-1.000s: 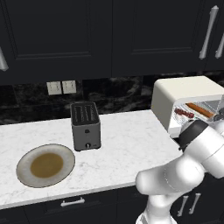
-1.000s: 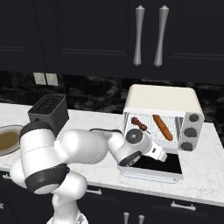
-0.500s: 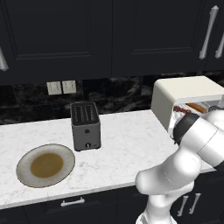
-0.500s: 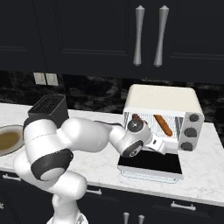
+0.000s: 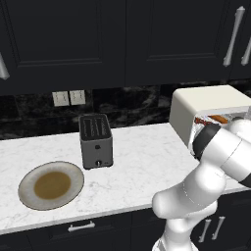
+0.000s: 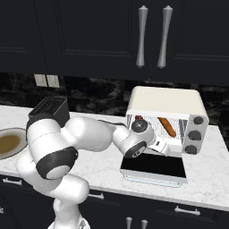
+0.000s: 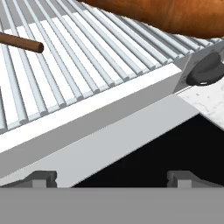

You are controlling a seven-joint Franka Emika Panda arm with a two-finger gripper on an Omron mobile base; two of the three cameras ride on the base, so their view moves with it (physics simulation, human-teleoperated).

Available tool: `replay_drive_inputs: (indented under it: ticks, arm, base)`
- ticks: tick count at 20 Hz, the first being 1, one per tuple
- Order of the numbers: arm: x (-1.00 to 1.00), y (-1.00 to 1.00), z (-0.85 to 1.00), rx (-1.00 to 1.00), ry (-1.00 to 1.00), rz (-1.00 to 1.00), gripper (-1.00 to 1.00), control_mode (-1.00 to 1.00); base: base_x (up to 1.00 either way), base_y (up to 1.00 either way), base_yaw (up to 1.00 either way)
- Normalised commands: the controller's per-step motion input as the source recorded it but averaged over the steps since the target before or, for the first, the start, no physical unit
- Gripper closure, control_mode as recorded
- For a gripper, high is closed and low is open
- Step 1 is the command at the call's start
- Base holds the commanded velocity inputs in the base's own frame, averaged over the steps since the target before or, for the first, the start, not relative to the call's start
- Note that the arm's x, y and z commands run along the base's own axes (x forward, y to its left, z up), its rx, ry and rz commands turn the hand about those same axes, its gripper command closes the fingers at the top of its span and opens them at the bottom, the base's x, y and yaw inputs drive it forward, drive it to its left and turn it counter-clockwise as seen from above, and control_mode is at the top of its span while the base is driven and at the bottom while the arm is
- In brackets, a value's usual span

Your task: Pick up the kebab skewer and baguette bread, and place them inside the toaster oven. Close the toaster oven door and start by setting the timer.

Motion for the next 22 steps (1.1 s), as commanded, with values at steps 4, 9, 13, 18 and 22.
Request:
replay_drive_inputs:
  ticks: [4, 9, 13, 18, 22]
  arm:
    - [0.59, 0.05, 0.00, 0.00, 0.00, -0.05, -1.00, -1.00]
    - [0.24, 0.01, 0.00, 0.00, 0.00, -0.06, -1.00, -1.00]
    - [-0.13, 0.00, -0.10, 0.00, 0.00, -0.04, -1.00, -1.00]
    - [-0.53, -0.07, -0.02, 0.00, 0.00, -0.01, -1.00, -1.00]
    - [-0.92, -0.14, 0.35, 0.01, 0.00, 0.03, -1.00, -1.00]
  base:
    - [0.00, 0.00, 0.00]
    - [0.00, 0.00, 0.00]
    - [0.00, 0.00, 0.00]
    - [0.00, 0.00, 0.00]
    - [0.00, 0.00, 0.00]
